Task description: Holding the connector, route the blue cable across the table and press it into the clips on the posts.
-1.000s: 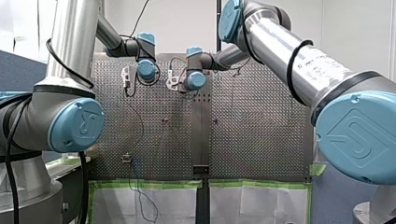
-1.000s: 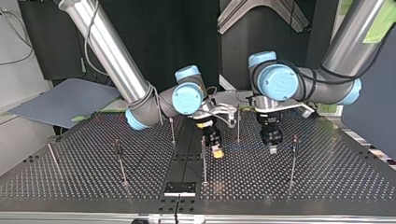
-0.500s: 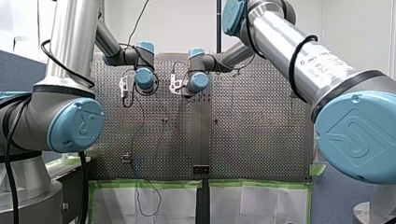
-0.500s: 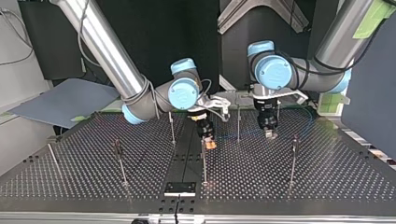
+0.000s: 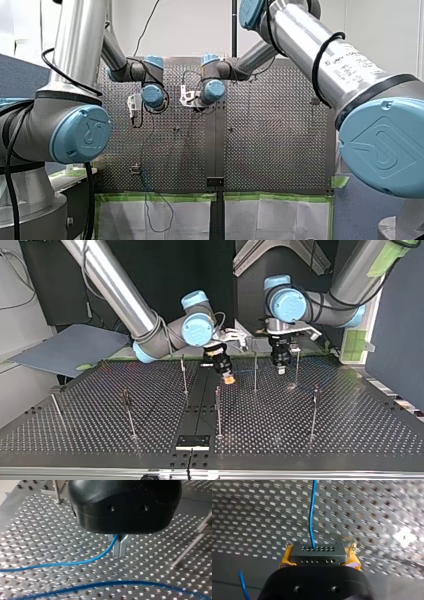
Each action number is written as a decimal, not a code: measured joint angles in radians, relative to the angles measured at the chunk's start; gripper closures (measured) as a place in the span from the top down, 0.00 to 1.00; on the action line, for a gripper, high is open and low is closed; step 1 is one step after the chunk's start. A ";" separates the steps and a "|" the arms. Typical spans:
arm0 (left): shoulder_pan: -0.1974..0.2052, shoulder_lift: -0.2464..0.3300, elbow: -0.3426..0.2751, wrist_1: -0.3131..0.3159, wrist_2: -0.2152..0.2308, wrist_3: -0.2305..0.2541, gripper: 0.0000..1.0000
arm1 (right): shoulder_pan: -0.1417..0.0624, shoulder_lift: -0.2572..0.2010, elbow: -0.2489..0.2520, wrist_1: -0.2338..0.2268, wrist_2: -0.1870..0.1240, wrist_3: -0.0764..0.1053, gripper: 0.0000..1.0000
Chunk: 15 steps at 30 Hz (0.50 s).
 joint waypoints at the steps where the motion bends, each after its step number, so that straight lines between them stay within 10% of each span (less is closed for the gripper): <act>1: -0.001 -0.006 -0.007 0.008 0.001 -0.002 0.00 | 0.001 0.000 0.008 0.000 -0.003 -0.003 0.00; 15: -0.009 -0.091 -0.122 0.089 0.017 -0.040 0.00 | 0.005 0.000 0.123 0.002 -0.023 -0.014 0.00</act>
